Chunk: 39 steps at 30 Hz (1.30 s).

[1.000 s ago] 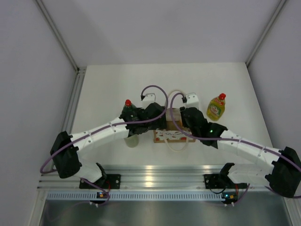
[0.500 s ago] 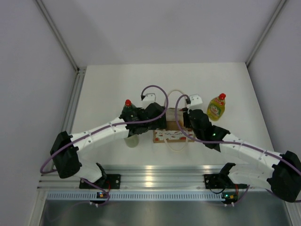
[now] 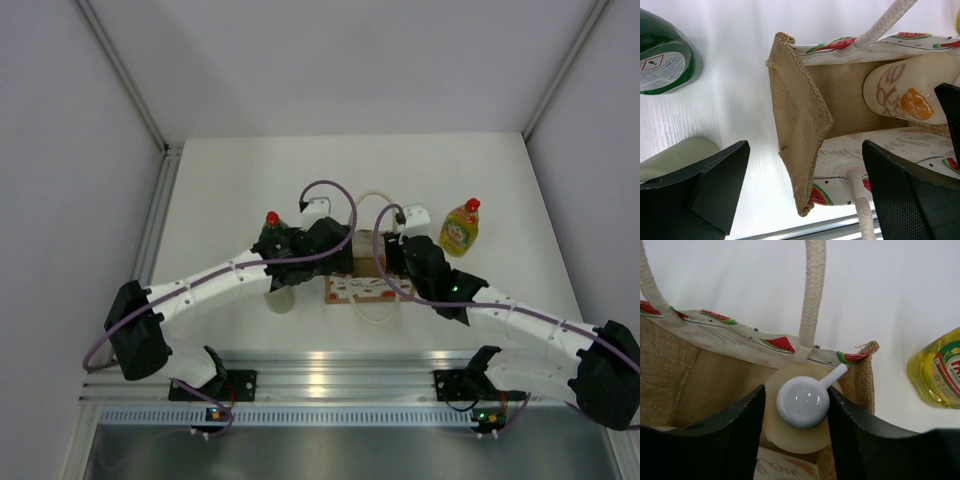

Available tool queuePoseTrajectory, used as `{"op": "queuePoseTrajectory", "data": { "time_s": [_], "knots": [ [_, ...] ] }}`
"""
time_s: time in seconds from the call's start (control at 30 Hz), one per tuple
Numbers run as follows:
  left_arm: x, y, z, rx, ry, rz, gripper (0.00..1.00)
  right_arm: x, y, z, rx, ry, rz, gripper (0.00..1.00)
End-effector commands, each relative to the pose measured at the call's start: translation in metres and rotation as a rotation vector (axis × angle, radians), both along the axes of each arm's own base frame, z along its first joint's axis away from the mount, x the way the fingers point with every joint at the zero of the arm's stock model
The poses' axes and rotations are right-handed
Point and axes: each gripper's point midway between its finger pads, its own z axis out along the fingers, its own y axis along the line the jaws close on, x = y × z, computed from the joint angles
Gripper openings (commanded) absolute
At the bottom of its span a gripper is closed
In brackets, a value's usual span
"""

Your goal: Take the personal care products out of the canvas bag

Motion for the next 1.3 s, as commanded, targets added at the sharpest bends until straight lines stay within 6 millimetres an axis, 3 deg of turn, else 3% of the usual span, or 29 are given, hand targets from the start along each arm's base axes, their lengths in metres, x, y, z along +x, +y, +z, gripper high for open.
{"op": "queuePoseTrajectory", "data": {
  "time_s": [0.0, 0.2, 0.3, 0.33, 0.4, 0.43, 0.53, 0.73, 0.93, 1.27],
  "knots": [
    [0.005, -0.001, 0.025, -0.053, -0.069, 0.007, 0.98, 0.008, 0.003, 0.012, 0.023, -0.038, -0.005, 0.46],
    [0.005, 0.000, 0.025, -0.048, -0.069, 0.003, 0.98, 0.015, 0.002, 0.001, -0.004, -0.030, -0.013, 0.41],
    [0.004, 0.001, 0.024, -0.046, -0.070, 0.000, 0.98, 0.015, 0.005, -0.004, -0.001, -0.026, 0.000, 0.31],
    [0.004, 0.001, 0.025, -0.046, -0.072, 0.000, 0.98, 0.014, 0.006, -0.004, -0.002, -0.027, 0.011, 0.18],
    [0.004, 0.002, 0.025, -0.046, -0.072, 0.001, 0.98, 0.014, 0.008, -0.002, 0.010, -0.041, 0.023, 0.02],
    [0.004, 0.002, 0.026, -0.047, -0.074, 0.001, 0.98, 0.013, 0.010, -0.001, 0.012, -0.046, 0.040, 0.00],
    [0.004, 0.002, 0.025, -0.047, -0.075, 0.005, 0.98, 0.016, 0.017, 0.023, 0.025, -0.114, 0.084, 0.00],
    [0.005, 0.005, 0.026, -0.053, -0.081, 0.028, 0.98, 0.020, 0.026, 0.092, 0.127, -0.295, 0.130, 0.00],
    [0.005, 0.007, 0.024, -0.050, -0.079, 0.034, 0.98, 0.018, 0.027, 0.124, 0.167, -0.352, 0.144, 0.00],
    [0.006, 0.006, 0.023, -0.048, -0.078, 0.040, 0.98, 0.008, 0.019, 0.161, 0.206, -0.408, 0.153, 0.00]
  ]
}}
